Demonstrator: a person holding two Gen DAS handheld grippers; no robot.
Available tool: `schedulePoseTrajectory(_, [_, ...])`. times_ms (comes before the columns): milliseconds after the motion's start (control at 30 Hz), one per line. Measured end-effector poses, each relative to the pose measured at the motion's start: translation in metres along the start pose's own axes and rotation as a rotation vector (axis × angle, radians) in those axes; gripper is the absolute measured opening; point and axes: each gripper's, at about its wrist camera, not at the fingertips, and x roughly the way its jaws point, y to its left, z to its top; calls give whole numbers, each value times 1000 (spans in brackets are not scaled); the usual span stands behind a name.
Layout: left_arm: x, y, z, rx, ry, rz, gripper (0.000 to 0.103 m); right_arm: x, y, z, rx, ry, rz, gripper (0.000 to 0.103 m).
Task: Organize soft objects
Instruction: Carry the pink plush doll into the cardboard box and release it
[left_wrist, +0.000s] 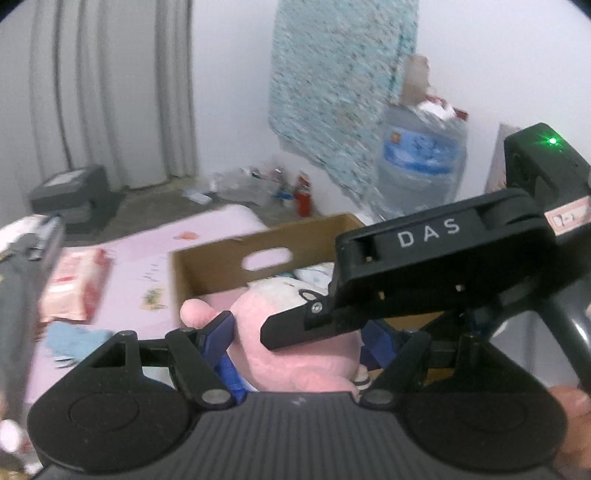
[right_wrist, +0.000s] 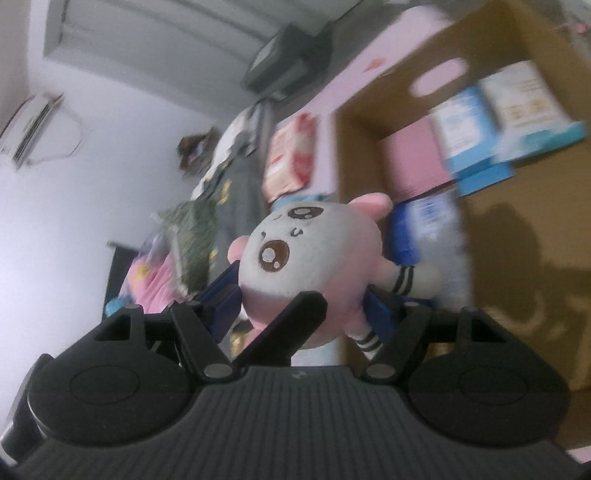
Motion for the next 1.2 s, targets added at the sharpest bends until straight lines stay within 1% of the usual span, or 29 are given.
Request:
schedulePoseTrajectory(67, [22,-9,0,8,32,-14,76,-2,-22,9,27,-8,-25,73])
schedulePoseTrajectory(200, [66,-21,-7,15,121,-8,76,6,-65,25,82,1,-57,73])
schedulePoseTrajectory(333, [108,-20,-17,-5,231,-17,75,30,-94,39,84,29,-126,73])
schedulePoseTrajectory(433, [131,-16,-25,6,304,-9,71,54,-116,46,93,65,-155,73])
schedulePoseTrajectory(467, [136,-14,-28,6,327,-14,73,61,-121,48,89,75,-167,73])
schedulePoseTrajectory(500, [138,-12,-30,2,332,-14,74,69,-128,47,93,83,-182,73])
schedulePoseTrajectory(633, [138,-9,-29,14,333,-28,74,80,-140,46,113,105,-157,82])
schedulePoseTrajectory(767, [130,-9,-24,19,335,-24,74,74,-141,49,132,95,-155,87])
schedulePoseTrajectory(833, [122,-6,-22,11,326,-23,78,66,-141,50,151,81,-134,88])
schedulePoseTrajectory(967, [102,3,-18,-14,311,-22,79,49,-132,46,170,49,-95,90])
schedulePoseTrajectory(1100, [72,12,-17,-49,292,-14,82,33,-119,41,151,11,-69,92])
schedulePoseTrajectory(1200, [47,19,-20,-72,265,-3,82,19,-106,32,136,-22,-23,92])
